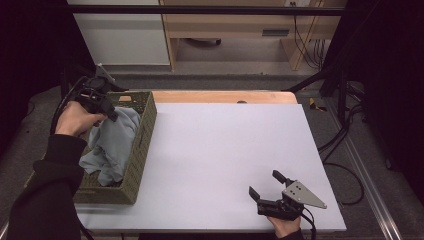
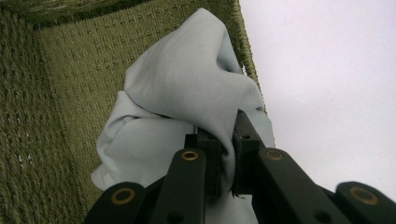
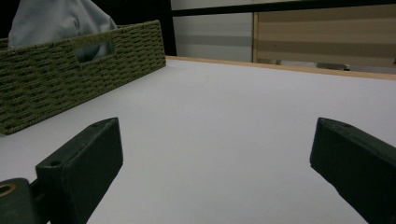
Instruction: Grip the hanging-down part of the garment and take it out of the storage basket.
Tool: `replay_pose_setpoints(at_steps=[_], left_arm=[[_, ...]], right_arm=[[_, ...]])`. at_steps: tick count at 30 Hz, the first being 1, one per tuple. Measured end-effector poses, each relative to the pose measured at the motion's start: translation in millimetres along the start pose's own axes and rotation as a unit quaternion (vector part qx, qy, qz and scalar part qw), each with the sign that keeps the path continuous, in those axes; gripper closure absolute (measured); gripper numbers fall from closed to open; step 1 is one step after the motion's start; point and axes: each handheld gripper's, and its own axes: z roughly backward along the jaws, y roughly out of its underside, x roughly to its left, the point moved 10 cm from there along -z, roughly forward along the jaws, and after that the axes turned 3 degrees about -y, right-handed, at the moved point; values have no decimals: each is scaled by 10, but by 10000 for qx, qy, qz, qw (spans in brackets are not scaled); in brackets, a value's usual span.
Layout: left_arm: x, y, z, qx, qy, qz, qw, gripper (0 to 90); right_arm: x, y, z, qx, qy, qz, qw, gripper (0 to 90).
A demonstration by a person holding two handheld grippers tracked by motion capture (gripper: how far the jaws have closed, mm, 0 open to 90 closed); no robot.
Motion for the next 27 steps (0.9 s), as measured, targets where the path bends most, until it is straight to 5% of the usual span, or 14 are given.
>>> replay_pose_setpoints(at_steps=[11,27], left_arm=[[-3,-1,57,-122,-57,-51,9999,845],[83,-23,351,-539,-211,-66,9983,846]], right_arm=[[1,-6,-4,-4,18,-40,10000,30],[29,-13,-39,14,-63,-54,10000,35]])
